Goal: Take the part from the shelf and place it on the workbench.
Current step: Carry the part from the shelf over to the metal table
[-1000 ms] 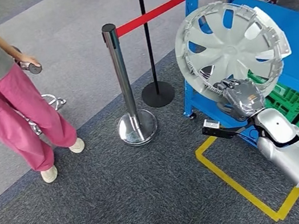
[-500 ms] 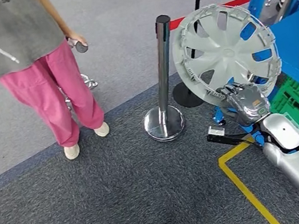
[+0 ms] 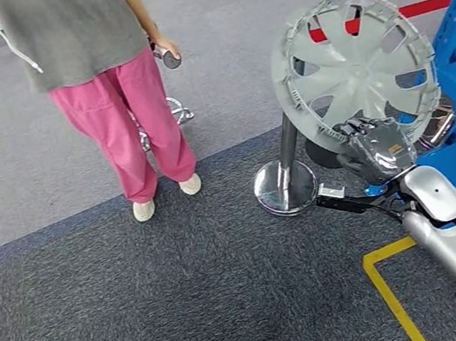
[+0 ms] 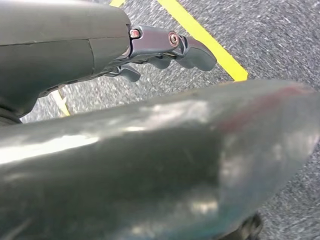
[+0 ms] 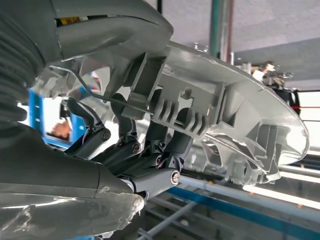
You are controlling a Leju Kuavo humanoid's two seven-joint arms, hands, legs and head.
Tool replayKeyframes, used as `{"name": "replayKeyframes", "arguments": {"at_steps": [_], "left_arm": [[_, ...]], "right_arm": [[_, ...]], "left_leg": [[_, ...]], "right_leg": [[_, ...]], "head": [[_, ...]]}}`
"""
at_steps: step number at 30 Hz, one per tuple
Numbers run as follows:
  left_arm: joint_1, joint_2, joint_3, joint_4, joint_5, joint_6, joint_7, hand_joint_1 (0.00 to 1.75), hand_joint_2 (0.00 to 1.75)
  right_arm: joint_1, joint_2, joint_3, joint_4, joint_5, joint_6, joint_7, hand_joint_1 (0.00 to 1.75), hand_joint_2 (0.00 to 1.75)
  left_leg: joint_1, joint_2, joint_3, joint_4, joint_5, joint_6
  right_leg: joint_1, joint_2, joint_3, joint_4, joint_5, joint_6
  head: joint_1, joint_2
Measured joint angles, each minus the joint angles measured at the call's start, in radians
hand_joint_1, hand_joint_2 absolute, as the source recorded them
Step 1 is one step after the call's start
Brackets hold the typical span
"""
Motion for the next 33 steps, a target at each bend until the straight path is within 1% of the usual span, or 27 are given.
{"name": "replayKeyframes", "arguments": {"at_steps": [1, 2, 3, 4, 6, 8, 9, 10, 11, 13, 14, 15, 16, 17, 18, 19, 20, 22, 23, 24, 26, 27, 28, 30, 31, 32, 33], "left_arm": [[-0.001, 0.0, 0.0, 0.0, 0.0, 0.0, 0.0, 0.0, 0.0], [0.0, -0.001, 0.0, 0.0, 0.0, -0.001, 0.0, 0.0, 0.0], [0.001, -0.001, 0.0, 0.0, -0.001, -0.002, 0.0, 0.0, 0.0], [0.001, -0.001, 0.0, 0.0, -0.001, -0.002, 0.0, 0.0, 0.0], [0.0, -0.001, 0.0, 0.0, -0.001, -0.002, 0.0, 0.0, 0.0], [-0.004, -0.001, 0.0, 0.0, -0.002, -0.002, 0.0, 0.0, 0.0], [-0.005, 0.0, 0.0, 0.0, -0.002, -0.002, 0.0, 0.0, 0.0], [-0.004, 0.001, 0.0, 0.0, -0.001, -0.002, 0.0, 0.0, 0.0], [-0.001, 0.002, 0.0, 0.0, -0.001, -0.002, 0.0, 0.0, 0.0], [0.001, 0.004, 0.0, 0.0, 0.0, -0.001, 0.0, 0.0, 0.0], [0.001, 0.004, 0.0, 0.0, 0.0, 0.0, 0.0, 0.0, 0.0], [0.001, 0.003, 0.0, 0.0, 0.001, 0.0, 0.0, 0.0, 0.0], [0.001, 0.001, 0.0, 0.0, 0.0, 0.0, 0.0, 0.0, 0.0], [0.003, 0.0, 0.0, 0.0, 0.001, 0.0, 0.0, 0.0, 0.0], [0.004, 0.0, 0.0, 0.0, 0.001, 0.0, 0.0, 0.0, 0.0], [0.006, 0.0, 0.0, 0.0, 0.0, 0.0, 0.0, 0.0, 0.0], [0.006, 0.0, 0.0, 0.0, 0.0, 0.0, 0.0, 0.0, 0.0], [0.006, 0.0, 0.001, 0.0, 0.0, 0.0, 0.0, 0.0, 0.0], [0.007, 0.0, 0.001, 0.0, 0.0, 0.0, -0.001, 0.0, 0.0], [0.008, 0.001, 0.001, 0.0, 0.0, 0.0, -0.001, 0.0, 0.0], [0.012, 0.001, 0.002, 0.0, 0.0, 0.0, -0.001, 0.0, 0.0], [0.013, 0.001, 0.002, 0.0, 0.0, 0.0, -0.001, 0.0, 0.0], [0.012, 0.001, 0.002, 0.0, 0.0, 0.0, -0.001, 0.0, 0.0], [0.009, 0.0, 0.002, 0.0, 0.0, 0.0, -0.001, 0.0, 0.0], [0.008, 0.0, 0.002, 0.0, 0.0, 0.0, -0.001, 0.0, 0.0], [0.008, 0.0, 0.002, 0.0, 0.0, 0.0, -0.001, 0.0, 0.0], [0.009, -0.001, 0.002, 0.0, 0.0, 0.0, -0.001, 0.0, 0.0]], "right_arm": [[-0.002, -0.002, -0.002, -0.001, 0.0, 0.0, 0.0, 1.75, 1.75], [-0.004, -0.004, -0.003, -0.001, 0.0, 0.0, 0.0, 1.75, 1.75], [-0.005, -0.004, -0.003, -0.003, 0.001, 0.0, 0.0, 1.75, 1.75], [-0.006, -0.004, -0.003, -0.004, 0.001, 0.0, 0.0, 1.75, 1.75], [-0.009, -0.005, -0.004, -0.007, 0.0, 0.0, -0.001, 1.75, 1.75], [-0.012, -0.01, -0.007, -0.01, 0.0, 0.001, -0.002, 1.75, 1.75], [-0.013, -0.013, -0.008, -0.012, -0.001, 0.001, -0.002, 1.75, 1.75], [-0.014, -0.016, -0.01, -0.014, -0.002, 0.001, -0.002, 1.75, 1.75], [-0.015, -0.02, -0.011, -0.018, -0.003, 0.001, -0.001, 1.75, 1.75], [-0.016, -0.032, -0.016, -0.027, -0.006, 0.001, 0.001, 1.75, 1.75], [-0.017, -0.042, -0.021, -0.03, -0.007, 0.002, 0.002, 1.75, 1.75], [-0.017, -0.052, -0.027, -0.034, -0.008, 0.002, 0.003, 1.75, 1.75], [-0.017, -0.061, -0.033, -0.036, -0.009, 0.002, 0.004, 1.75, 1.75], [-0.017, -0.069, -0.039, -0.04, -0.01, 0.002, 0.005, 1.75, 1.75], [-0.017, -0.075, -0.044, -0.045, -0.011, 0.003, 0.007, 1.75, 1.75], [-0.017, -0.081, -0.05, -0.051, -0.012, 0.003, 0.009, 1.75, 1.75], [-0.017, -0.088, -0.056, -0.057, -0.014, 0.004, 0.01, 1.75, 1.75], [-0.018, -0.099, -0.067, -0.067, -0.016, 0.005, 0.011, 1.75, 1.75], [-0.019, -0.104, -0.072, -0.071, -0.016, 0.005, 0.011, 1.75, 1.75], [-0.02, -0.107, -0.075, -0.075, -0.017, 0.005, 0.01, 1.75, 1.75], [-0.02, -0.111, -0.08, -0.082, -0.019, 0.006, 0.01, 1.75, 1.75], [-0.021, -0.112, -0.083, -0.085, -0.02, 0.007, 0.011, 1.75, 1.75], [-0.021, -0.114, -0.086, -0.087, -0.02, 0.007, 0.012, 1.75, 1.75], [-0.021, -0.119, -0.092, -0.091, -0.021, 0.007, 0.013, 1.75, 1.75], [-0.021, -0.122, -0.094, -0.092, -0.021, 0.007, 0.013, 1.75, 1.75], [-0.021, -0.124, -0.095, -0.092, -0.02, 0.008, 0.013, 1.75, 1.75], [-0.021, -0.125, -0.096, -0.093, -0.02, 0.008, 0.013, 1.75, 1.75]], "left_leg": [[0.001, 0.008, -0.029, 0.056, -0.019, 0.0], [0.001, 0.011, -0.045, 0.088, -0.024, 0.002], [0.001, 0.012, -0.044, 0.085, -0.011, 0.005], [-0.001, 0.015, -0.024, 0.047, 0.015, 0.01], [-0.011, 0.051, 0.046, -0.079, 0.07, 0.02], [-0.022, 0.081, 0.089, -0.161, 0.088, 0.031], [-0.026, 0.079, 0.092, -0.174, 0.086, 0.035], [-0.026, 0.066, 0.091, -0.177, 0.086, 0.041], [-0.025, 0.054, 0.092, -0.18, 0.088, 0.046], [-0.019, 0.029, 0.097, -0.184, 0.09, 0.058], [-0.016, 0.016, 0.099, -0.185, 0.091, 0.062], [-0.015, 0.002, 0.099, -0.185, 0.091, 0.066], [-0.015, -0.012, 0.1, -0.185, 0.091, 0.068], [-0.015, -0.027, 0.101, -0.185, 0.091, 0.068], [-0.014, -0.042, 0.103, -0.184, 0.09, 0.068], [-0.012, -0.056, 0.104, -0.183, 0.09, 0.067], [-0.009, -0.071, 0.106, -0.181, 0.089, 0.065], [-0.007, -0.097, 0.103, -0.174, 0.087, 0.054], [-0.006, -0.108, 0.1, -0.172, 0.087, 0.047], [-0.005, -0.118, 0.096, -0.172, 0.089, 0.041], [-0.001, -0.131, 0.092, -0.175, 0.093, 0.031], [-0.003, -0.117, 0.087, -0.167, 0.086, 0.027], [-0.005, -0.089, 0.074, -0.14, 0.067, 0.022], [-0.007, -0.019, 0.017, -0.022, 0.003, 0.015], [-0.005, 0.0, -0.017, 0.049, -0.027, 0.013], [-0.004, 0.009, -0.041, 0.1, -0.042, 0.013], [-0.003, 0.011, -0.049, 0.115, -0.039, 0.014]], "right_leg": [[0.002, -0.014, 0.001, 0.0, -0.001, -0.002], [0.004, -0.029, 0.001, 0.0, -0.002, -0.003], [0.005, -0.042, 0.003, 0.0, -0.004, -0.004], [0.006, -0.055, 0.005, 0.0, -0.005, -0.004], [0.01, -0.078, 0.009, 0.001, -0.01, 0.0], [0.015, -0.1, 0.012, 0.002, -0.016, 0.009], [0.017, -0.112, 0.013, 0.001, -0.018, 0.014], [0.016, -0.124, 0.016, -0.001, -0.02, 0.019], [0.014, -0.121, 0.017, 0.002, -0.025, 0.024], [0.008, -0.073, -0.005, 0.05, -0.054, 0.03], [0.006, -0.04, -0.034, 0.105, -0.079, 0.032], [0.006, -0.019, -0.069, 0.17, -0.105, 0.033], [0.006, -0.01, -0.104, 0.23, -0.124, 0.035], [0.007, -0.006, -0.128, 0.265, -0.127, 0.037], [0.006, -0.005, -0.135, 0.265, -0.113, 0.038], [0.005, -0.002, -0.122, 0.226, -0.082, 0.04], [0.001, 0.012, -0.093, 0.16, -0.043, 0.043], [-0.007, 0.057, -0.032, 0.042, 0.001, 0.048], [-0.009, 0.072, -0.015, 0.013, 0.007, 0.046], [-0.007, 0.075, -0.009, 0.006, 0.004, 0.041], [-0.003, 0.05, -0.007, 0.003, 0.007, 0.026], [-0.003, 0.038, -0.005, 0.002, 0.008, 0.018], [-0.002, 0.025, -0.004, 0.0, 0.009, 0.011], [0.002, -0.002, -0.003, -0.001, 0.008, 0.002], [0.005, -0.016, -0.003, -0.001, 0.007, 0.0], [0.007, -0.03, -0.002, -0.001, 0.006, -0.002], [0.008, -0.043, -0.001, -0.001, 0.005, -0.002]], "head": [[0.0, 0.0], [0.0, 0.0], [0.0, 0.0], [0.0, 0.0], [0.0, 0.0], [0.0, 0.0], [0.001, 0.0], [0.001, 0.0], [0.002, 0.0], [0.004, 0.0], [0.006, 0.0], [0.008, 0.0], [0.01, 0.0], [0.01, 0.0], [0.01, 0.0], [0.01, 0.0], [0.01, 0.0], [0.011, 0.0], [0.01, 0.0], [0.01, 0.0], [0.011, 0.0], [0.009, 0.0], [0.005, 0.0], [-0.001, 0.0], [-0.002, 0.0], [-0.002, 0.0], [-0.002, 0.0]]}}
